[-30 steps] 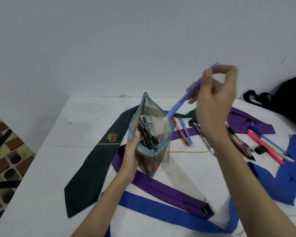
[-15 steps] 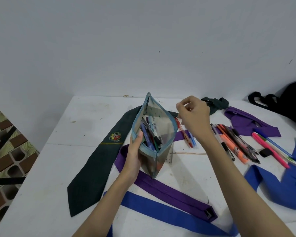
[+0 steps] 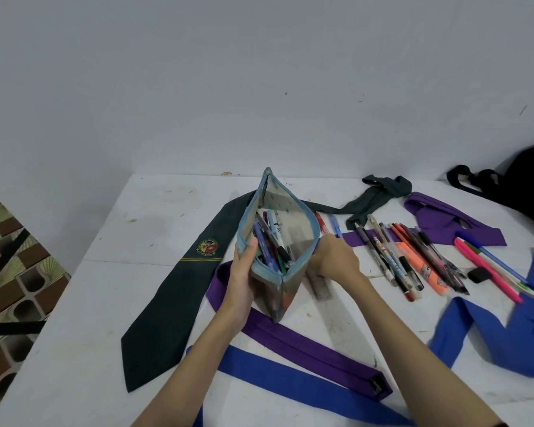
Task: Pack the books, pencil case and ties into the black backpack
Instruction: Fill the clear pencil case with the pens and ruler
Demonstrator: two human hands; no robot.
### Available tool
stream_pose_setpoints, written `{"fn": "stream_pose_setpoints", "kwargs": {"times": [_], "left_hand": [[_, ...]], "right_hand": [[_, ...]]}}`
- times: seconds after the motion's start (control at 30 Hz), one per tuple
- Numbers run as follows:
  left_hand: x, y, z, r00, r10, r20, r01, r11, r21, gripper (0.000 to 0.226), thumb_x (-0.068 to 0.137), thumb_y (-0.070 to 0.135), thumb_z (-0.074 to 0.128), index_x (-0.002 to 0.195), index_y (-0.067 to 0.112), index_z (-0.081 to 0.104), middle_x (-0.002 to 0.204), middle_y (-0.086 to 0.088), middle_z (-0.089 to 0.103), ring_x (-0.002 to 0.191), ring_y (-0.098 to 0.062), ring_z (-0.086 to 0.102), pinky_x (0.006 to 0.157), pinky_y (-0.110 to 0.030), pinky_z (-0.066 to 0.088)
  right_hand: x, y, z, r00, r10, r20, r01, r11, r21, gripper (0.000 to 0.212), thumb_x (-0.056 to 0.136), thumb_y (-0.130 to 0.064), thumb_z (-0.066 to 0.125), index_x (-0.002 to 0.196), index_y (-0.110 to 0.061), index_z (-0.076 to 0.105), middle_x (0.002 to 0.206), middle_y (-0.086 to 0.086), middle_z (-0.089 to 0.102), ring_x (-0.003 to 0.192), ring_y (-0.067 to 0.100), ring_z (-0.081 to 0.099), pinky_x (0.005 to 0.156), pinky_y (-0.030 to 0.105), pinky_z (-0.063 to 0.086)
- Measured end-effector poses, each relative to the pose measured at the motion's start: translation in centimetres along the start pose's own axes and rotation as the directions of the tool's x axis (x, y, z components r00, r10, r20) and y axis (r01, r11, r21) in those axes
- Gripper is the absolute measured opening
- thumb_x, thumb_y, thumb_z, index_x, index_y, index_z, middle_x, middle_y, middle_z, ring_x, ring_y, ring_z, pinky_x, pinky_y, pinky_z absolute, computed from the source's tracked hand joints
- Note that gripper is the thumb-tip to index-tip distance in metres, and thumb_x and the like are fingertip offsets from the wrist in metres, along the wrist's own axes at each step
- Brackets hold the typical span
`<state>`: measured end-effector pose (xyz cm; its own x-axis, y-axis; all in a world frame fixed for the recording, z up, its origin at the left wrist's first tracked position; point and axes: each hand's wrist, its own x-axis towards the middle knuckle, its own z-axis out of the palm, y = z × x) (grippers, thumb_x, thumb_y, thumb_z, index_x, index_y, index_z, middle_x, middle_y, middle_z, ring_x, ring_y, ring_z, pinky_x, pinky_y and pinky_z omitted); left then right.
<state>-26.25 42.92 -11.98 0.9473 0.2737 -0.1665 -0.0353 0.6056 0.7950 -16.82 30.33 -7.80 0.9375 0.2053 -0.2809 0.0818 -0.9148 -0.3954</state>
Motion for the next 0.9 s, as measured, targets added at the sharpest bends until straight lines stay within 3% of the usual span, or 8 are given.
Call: {"fn": "stream_pose_setpoints", "kwargs": {"times": [0.17,0.27,0.33,0.4,0.47,0.57,0.67,0.9], "left_hand": [[0.0,0.1,0.1,1.0,-0.017,0.005,0.017,1.0,-0.011,0.06,0.082,0.042,0.06,0.136,0.018,0.047,0.12,-0.005,0.065,0.105,-0.017,0.065,0.081,-0.026,0.056],[0.1,0.0,-0.1,1.0,-0.014,0.005,0.014,1.0,-0.014,0.062,0.077,0.044,0.054,0.134,0.02,0.049,0.119,-0.004,0.066,0.104,-0.016,0.066,0.078,-0.026,0.056],[0.2,-0.1,-0.1,1.0,-0.001,0.0,0.001,1.0,-0.023,0.063,0.076,0.044,0.054,0.134,0.02,0.049,0.12,-0.004,0.066,0.105,-0.017,0.065,0.078,-0.027,0.056],[0.2,-0.2,-0.1,1.0,-0.002,-0.005,0.002,1.0,-0.022,0.065,0.076,0.044,0.054,0.136,0.019,0.048,0.122,-0.005,0.065,0.109,-0.019,0.063,0.08,-0.027,0.056],[0.2,-0.1,0.0,1.0,-0.015,-0.012,0.014,1.0,-0.02,0.067,0.075,0.044,0.056,0.137,0.019,0.047,0.122,-0.006,0.064,0.11,-0.02,0.062,0.078,-0.027,0.056],[0.2,-0.1,0.0,1.0,0.0,-0.022,-0.001,1.0,-0.004,0.073,0.072,0.048,0.063,0.136,0.019,0.047,0.124,-0.007,0.063,0.113,-0.022,0.061,0.084,-0.029,0.055],[0.1,0.0,0.2,1.0,0.026,-0.006,-0.026,1.0,-0.006,0.062,0.077,0.044,0.057,0.134,0.019,0.05,0.123,-0.008,0.065,0.112,-0.02,0.062,0.083,-0.028,0.055],[0.0,0.1,0.2,1.0,0.021,0.003,-0.021,1.0,0.001,0.058,0.082,0.042,0.059,0.134,0.019,0.049,0.123,-0.009,0.064,0.109,-0.02,0.064,0.078,-0.025,0.055]], "right_hand": [[1.2,1.4,-0.7,0.999,-0.042,-0.015,0.045,0.957,0.287,0.021,0.091,-0.015,0.055,0.074,-0.002,0.06,0.063,0.008,0.054,0.055,0.019,0.048,0.055,0.032,0.041],[0.7,1.0,-3.1,0.93,0.001,-0.369,0.201,0.835,0.511,0.027,0.095,-0.015,0.047,0.071,-0.005,0.056,0.065,0.011,0.056,0.053,0.02,0.051,0.056,0.038,0.047],[-0.7,-0.4,-5.5,0.806,0.048,-0.59,0.397,0.695,0.6,0.023,0.097,-0.016,0.046,0.077,-0.012,0.054,0.066,0.007,0.059,0.043,0.01,0.05,0.047,0.027,0.044],[-2.5,-2.0,-7.5,0.731,0.055,-0.68,0.55,0.543,0.635,0.014,0.096,-0.015,0.049,0.084,-0.012,0.053,0.063,0.005,0.062,0.037,0.009,0.05,0.041,0.019,0.039],[-3.9,-3.3,-8.3,0.75,-0.038,-0.661,0.576,0.528,0.624,0.01,0.093,-0.013,0.054,0.084,-0.01,0.054,0.059,0.005,0.065,0.037,0.012,0.053,0.042,0.019,0.04],[-5.0,-4.6,-7.3,0.863,-0.253,-0.437,0.466,0.733,0.496,0.013,0.088,-0.011,0.057,0.077,-0.005,0.061,0.052,0.003,0.064,0.037,0.01,0.054,0.044,0.021,0.045],[-4.7,-4.8,-5.4,0.9,-0.324,-0.292,0.39,0.898,0.205,0.025,0.084,-0.016,0.058,0.072,0.005,0.064,0.051,0.004,0.054,0.043,0.014,0.045,0.047,0.02,0.038],[-4.3,-5.7,-4.5,0.9,-0.387,-0.2,0.363,0.92,-0.147,0.037,0.085,-0.02,0.055,0.051,-0.012,0.041,0.047,0.0,0.038,0.048,0.018,0.037,0.048,0.023,0.033]]}}
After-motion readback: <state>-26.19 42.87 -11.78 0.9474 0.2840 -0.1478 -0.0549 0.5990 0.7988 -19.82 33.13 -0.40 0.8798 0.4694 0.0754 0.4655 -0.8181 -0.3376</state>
